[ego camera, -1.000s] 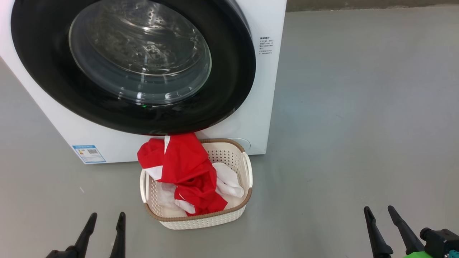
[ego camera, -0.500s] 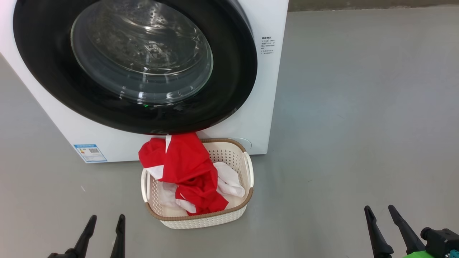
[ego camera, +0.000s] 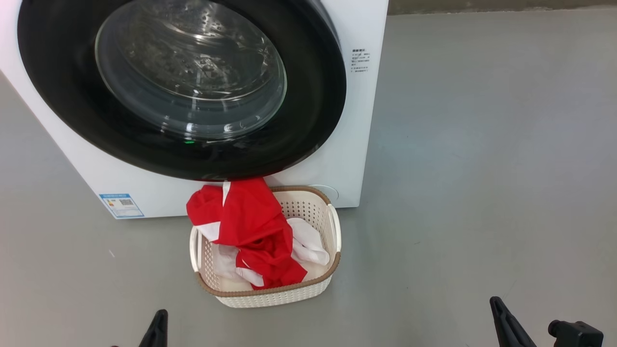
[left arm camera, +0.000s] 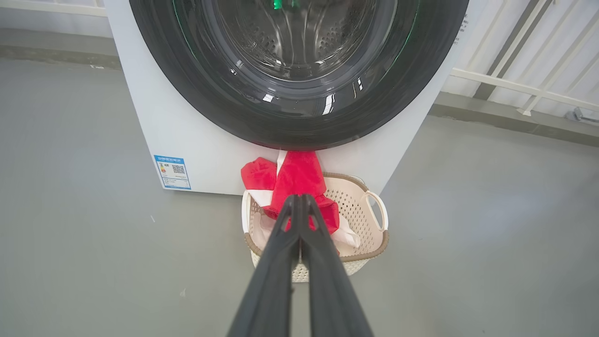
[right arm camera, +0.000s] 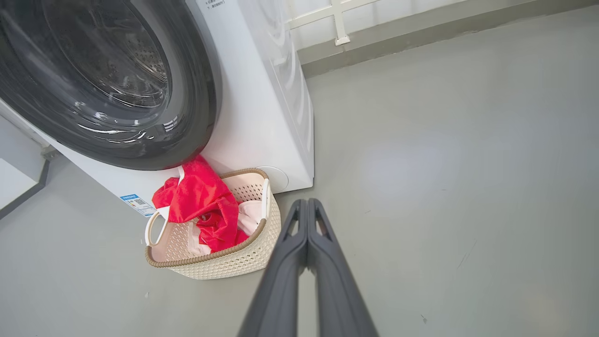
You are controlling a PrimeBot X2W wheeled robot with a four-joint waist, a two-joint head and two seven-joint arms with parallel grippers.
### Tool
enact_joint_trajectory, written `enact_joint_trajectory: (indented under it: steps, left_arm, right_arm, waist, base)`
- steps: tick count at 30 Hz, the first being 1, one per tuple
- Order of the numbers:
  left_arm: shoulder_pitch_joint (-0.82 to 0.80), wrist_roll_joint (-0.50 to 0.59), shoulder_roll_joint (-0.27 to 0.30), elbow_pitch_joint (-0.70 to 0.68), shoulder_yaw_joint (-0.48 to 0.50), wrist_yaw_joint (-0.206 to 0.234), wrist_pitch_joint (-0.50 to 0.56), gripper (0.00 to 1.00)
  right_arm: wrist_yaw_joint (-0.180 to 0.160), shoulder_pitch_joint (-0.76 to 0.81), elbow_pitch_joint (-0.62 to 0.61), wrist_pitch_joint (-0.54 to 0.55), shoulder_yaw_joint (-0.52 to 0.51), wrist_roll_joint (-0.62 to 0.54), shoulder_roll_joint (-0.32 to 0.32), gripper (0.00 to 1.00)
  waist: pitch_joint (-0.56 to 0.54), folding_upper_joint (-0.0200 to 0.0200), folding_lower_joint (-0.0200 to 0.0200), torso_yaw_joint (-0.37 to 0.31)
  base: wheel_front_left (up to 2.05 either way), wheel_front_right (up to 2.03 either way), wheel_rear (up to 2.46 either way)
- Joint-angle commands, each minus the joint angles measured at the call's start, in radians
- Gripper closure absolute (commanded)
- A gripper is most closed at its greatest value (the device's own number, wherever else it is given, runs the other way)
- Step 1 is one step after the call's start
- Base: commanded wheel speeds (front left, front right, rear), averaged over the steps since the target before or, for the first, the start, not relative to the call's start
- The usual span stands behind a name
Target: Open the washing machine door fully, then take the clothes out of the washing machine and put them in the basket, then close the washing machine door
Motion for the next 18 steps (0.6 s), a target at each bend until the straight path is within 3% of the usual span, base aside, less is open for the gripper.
enact_joint_trajectory:
  steps: [1, 18]
  left_arm:
    - [-0.008, -0.022, 0.008, -0.022, 0.007, 0.0, 0.003, 1.0]
    - [-0.029, -0.206, 0.006, -0.032, 0.018, 0.0, 0.051, 1.0]
  right_arm:
    - [0.0, -0.008, -0.024, 0.005, -0.005, 0.024, -0.012, 1.0]
    - [0.0, -0.037, -0.041, 0.054, -0.022, 0.178, -0.006, 1.0]
  waist:
    - [-0.001, 0.0, 0.0017, 0.0]
    - [-0.004, 0.0, 0.0, -0.003]
  base:
    - [0.0, 0.0, 0.0]
    - [0.0, 0.0, 0.0]
